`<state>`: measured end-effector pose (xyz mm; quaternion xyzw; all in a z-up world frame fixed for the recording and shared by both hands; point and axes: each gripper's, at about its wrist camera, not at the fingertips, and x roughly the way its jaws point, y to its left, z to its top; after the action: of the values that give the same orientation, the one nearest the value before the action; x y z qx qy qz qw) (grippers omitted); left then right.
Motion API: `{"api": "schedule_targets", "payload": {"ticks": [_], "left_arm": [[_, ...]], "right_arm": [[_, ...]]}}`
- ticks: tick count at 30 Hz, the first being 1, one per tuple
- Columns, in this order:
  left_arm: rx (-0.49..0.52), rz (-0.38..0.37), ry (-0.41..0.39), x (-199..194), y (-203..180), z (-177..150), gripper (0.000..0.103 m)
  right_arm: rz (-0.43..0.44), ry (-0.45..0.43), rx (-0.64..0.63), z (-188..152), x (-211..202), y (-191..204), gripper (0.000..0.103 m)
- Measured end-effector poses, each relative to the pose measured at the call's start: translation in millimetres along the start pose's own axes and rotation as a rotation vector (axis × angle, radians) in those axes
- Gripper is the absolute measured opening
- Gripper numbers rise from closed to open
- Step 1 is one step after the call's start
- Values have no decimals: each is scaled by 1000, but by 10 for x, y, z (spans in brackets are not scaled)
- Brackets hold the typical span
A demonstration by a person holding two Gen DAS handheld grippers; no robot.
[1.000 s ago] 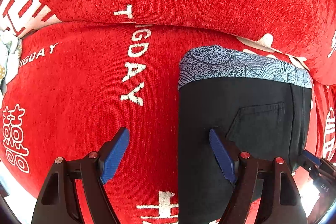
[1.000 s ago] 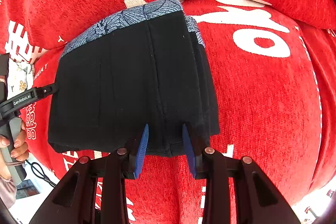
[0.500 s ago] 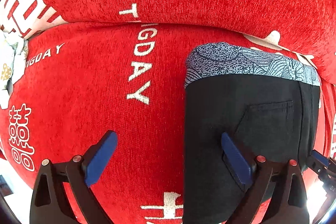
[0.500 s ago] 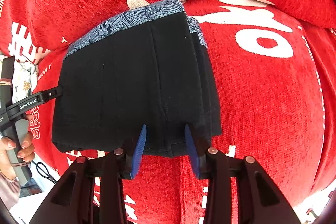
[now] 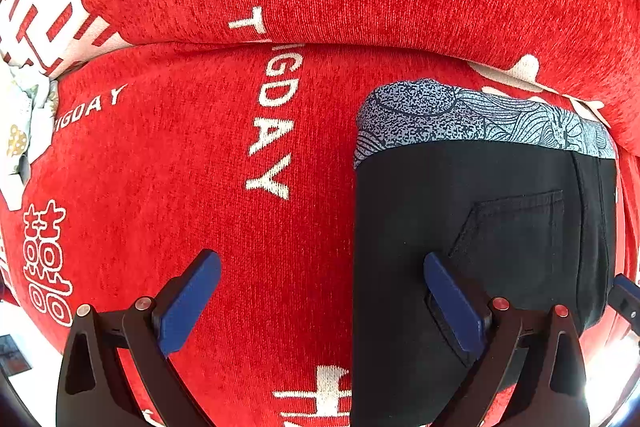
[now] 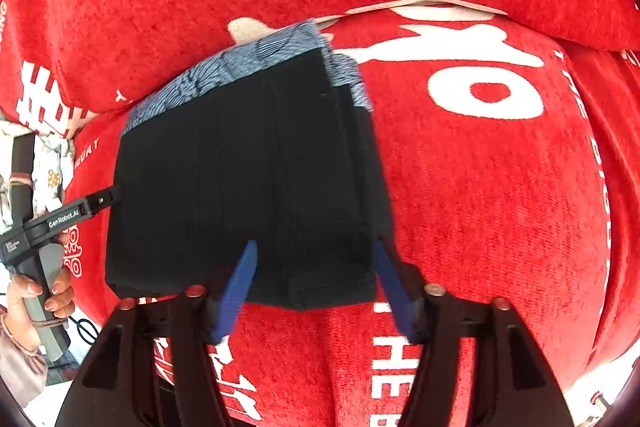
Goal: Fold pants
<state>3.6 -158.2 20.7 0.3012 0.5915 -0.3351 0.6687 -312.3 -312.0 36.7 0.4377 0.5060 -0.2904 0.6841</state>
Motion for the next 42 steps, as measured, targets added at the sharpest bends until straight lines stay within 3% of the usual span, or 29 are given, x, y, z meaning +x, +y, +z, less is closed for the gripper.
{"api": "schedule_targets", "payload": {"ticks": [8,14,19,23,29,36,42], "left_arm": [[-52,-151,58,24,179,56,102],[2,-312,98,48,53,68,102],[58,-346,101,114,-77,152,102],[64,-427,142,237,-120,218,102],[94,-449,153,388,-302,214,102],[66,-468,142,517,-362,239,103],[46,-413,141,468,-445,230,101]], "right_arm": [[88,37,63,100,60,-320,86],[216,86,125,235,198,-536,86],[276,131,97,389,347,-544,86],[338,168,75,501,498,-545,86],[451,211,59,610,729,-500,87],[482,217,72,765,875,-447,87],[462,208,93,741,795,-420,60]]}}
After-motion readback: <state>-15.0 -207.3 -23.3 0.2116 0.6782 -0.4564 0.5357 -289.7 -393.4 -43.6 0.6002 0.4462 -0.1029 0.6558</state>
